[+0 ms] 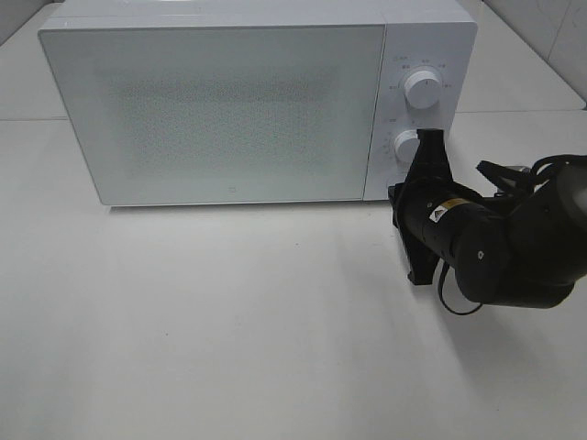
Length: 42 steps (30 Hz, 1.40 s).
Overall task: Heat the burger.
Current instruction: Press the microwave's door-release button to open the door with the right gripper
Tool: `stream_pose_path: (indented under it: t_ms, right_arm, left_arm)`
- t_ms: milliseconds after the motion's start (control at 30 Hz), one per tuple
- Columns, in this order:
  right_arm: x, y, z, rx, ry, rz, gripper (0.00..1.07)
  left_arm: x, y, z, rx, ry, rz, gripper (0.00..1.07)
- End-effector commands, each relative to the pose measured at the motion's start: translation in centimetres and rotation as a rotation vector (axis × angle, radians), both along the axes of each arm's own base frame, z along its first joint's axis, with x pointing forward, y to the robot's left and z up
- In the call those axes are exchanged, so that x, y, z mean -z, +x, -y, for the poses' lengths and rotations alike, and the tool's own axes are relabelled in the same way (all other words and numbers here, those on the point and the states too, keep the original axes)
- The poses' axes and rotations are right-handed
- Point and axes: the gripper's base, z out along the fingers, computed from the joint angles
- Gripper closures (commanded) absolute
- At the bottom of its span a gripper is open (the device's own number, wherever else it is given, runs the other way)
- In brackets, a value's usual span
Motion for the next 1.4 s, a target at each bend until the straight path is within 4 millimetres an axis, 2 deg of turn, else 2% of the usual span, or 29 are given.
stream_pose_path:
  t_ms: [33, 233, 433, 700, 1400]
  right_arm:
    - [-0.2, 1.0, 0.0, -0.007, 0.009, 0.017, 1.07]
    - [-0.4, 2.0, 0.9, 0.019, 0.003, 0.021, 1.07]
    - [0.6, 2.9, 0.8, 0.022, 0.006, 0.002, 1.07]
    - [0.8, 3.8, 0.4, 0.026, 0.009, 0.017, 1.07]
    - [0.6, 4.4, 1.7, 0.108, -0.019, 0.073, 1.07]
  left_arm:
    - [-0.1, -0.2, 0.1, 0.001, -0.005, 0.032, 0.06]
    - [-0.1, -0.2, 0.1, 0.001, -0.005, 0.032, 0.06]
    - [-0.1, -0.2, 0.1, 0.000, -0.004, 0.032, 0.06]
    - [-0.1, -0.2, 0.1, 0.000, -0.004, 0.032, 0.06]
    - [-0.1, -0.2, 0.1, 0.000, -0.004, 0.032, 0.06]
